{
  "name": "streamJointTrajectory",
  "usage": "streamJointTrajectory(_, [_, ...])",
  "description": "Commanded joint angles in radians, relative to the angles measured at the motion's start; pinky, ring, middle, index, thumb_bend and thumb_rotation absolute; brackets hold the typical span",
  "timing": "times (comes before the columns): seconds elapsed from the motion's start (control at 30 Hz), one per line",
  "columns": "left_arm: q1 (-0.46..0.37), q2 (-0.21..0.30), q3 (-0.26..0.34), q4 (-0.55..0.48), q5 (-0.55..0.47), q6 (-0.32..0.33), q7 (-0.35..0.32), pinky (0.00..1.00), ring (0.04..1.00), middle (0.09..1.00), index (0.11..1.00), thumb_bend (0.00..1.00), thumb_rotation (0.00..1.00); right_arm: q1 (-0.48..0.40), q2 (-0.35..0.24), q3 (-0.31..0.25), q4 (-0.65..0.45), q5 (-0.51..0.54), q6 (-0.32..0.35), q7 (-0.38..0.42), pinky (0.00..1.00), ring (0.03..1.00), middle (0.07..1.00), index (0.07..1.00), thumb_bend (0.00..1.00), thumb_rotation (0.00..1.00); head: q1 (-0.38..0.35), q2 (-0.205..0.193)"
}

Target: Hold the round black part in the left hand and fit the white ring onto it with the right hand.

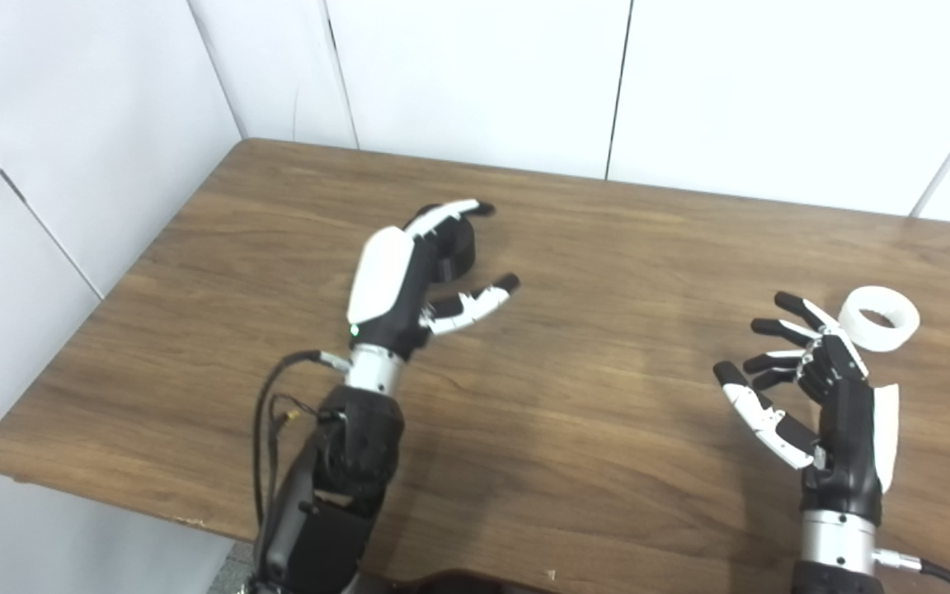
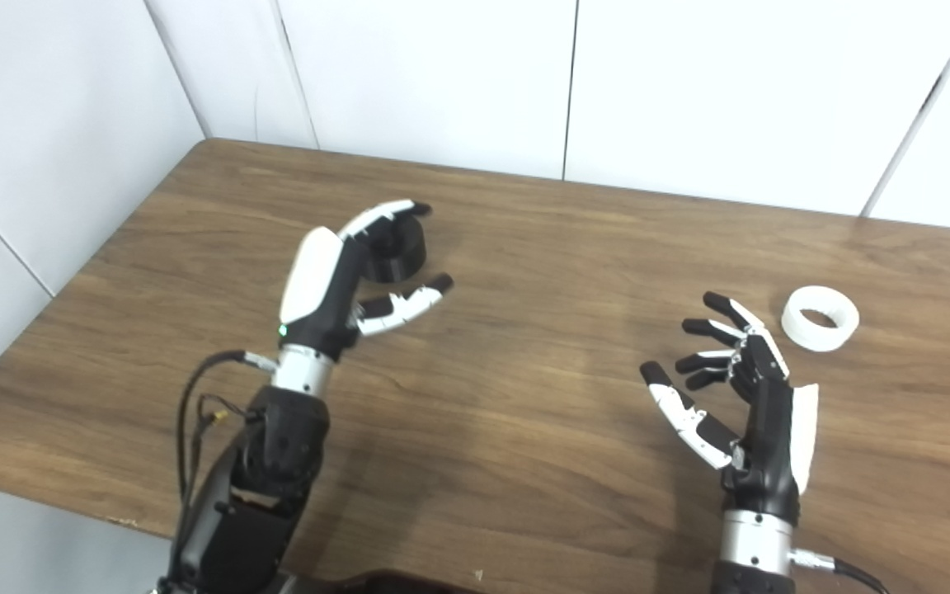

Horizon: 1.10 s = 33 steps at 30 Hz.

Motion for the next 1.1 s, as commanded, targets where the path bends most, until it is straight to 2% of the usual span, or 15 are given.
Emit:
streamJointTrajectory(0.0, [-0.052, 0.025, 0.007, -0.024, 0.024, -0.005, 0.013, 0.74, 0.896, 0.910, 0.780, 0.63, 0.31, 0.048, -0.021, -0.013, 0.039, -0.008, -0.012, 0.003, 0.37, 0.483, 0.662, 0.766, 0.63, 0.20, 0.002, 0.000])
streamJointTrajectory(0.23, [-0.090, 0.049, 0.017, 0.014, 0.059, -0.012, 0.053, 0.78, 0.918, 0.911, 0.815, 0.65, 0.35, 0.050, -0.019, -0.016, 0.031, -0.001, -0.004, 0.008, 0.38, 0.486, 0.660, 0.762, 0.64, 0.19, 0.003, 0.001])
streamJointTrajectory(0.4, [-0.116, 0.069, 0.023, 0.048, 0.082, 0.000, 0.070, 0.80, 0.959, 0.954, 0.846, 0.66, 0.39, 0.051, -0.020, -0.016, 0.034, -0.004, -0.010, 0.007, 0.38, 0.487, 0.656, 0.762, 0.64, 0.18, 0.002, 0.001])
streamJointTrajectory(0.8, [-0.184, 0.121, 0.022, 0.127, 0.112, 0.070, 0.039, 0.87, 1.000, 1.000, 0.890, 0.73, 0.44, 0.054, -0.023, -0.020, 0.029, 0.003, -0.008, 0.012, 0.37, 0.483, 0.662, 0.763, 0.64, 0.19, 0.000, 0.002])
streamJointTrajectory(0.83, [-0.192, 0.127, 0.020, 0.135, 0.113, 0.078, 0.033, 0.92, 1.000, 1.000, 0.895, 0.75, 0.43, 0.055, -0.022, -0.020, 0.028, -0.001, -0.007, 0.010, 0.38, 0.484, 0.662, 0.761, 0.65, 0.20, -0.001, 0.002])
streamJointTrajectory(0.9, [-0.201, 0.136, 0.015, 0.146, 0.109, 0.088, 0.027, 0.97, 1.000, 1.000, 0.898, 0.76, 0.43, 0.056, -0.022, -0.021, 0.026, -0.006, -0.004, 0.007, 0.38, 0.485, 0.663, 0.761, 0.65, 0.21, -0.003, 0.003])
streamJointTrajectory(1.07, [-0.224, 0.157, -0.003, 0.193, 0.117, 0.119, 0.020, 1.00, 1.000, 1.000, 0.889, 0.83, 0.46, 0.059, -0.021, -0.020, 0.016, -0.006, 0.002, 0.011, 0.37, 0.483, 0.659, 0.762, 0.64, 0.19, -0.004, 0.006])
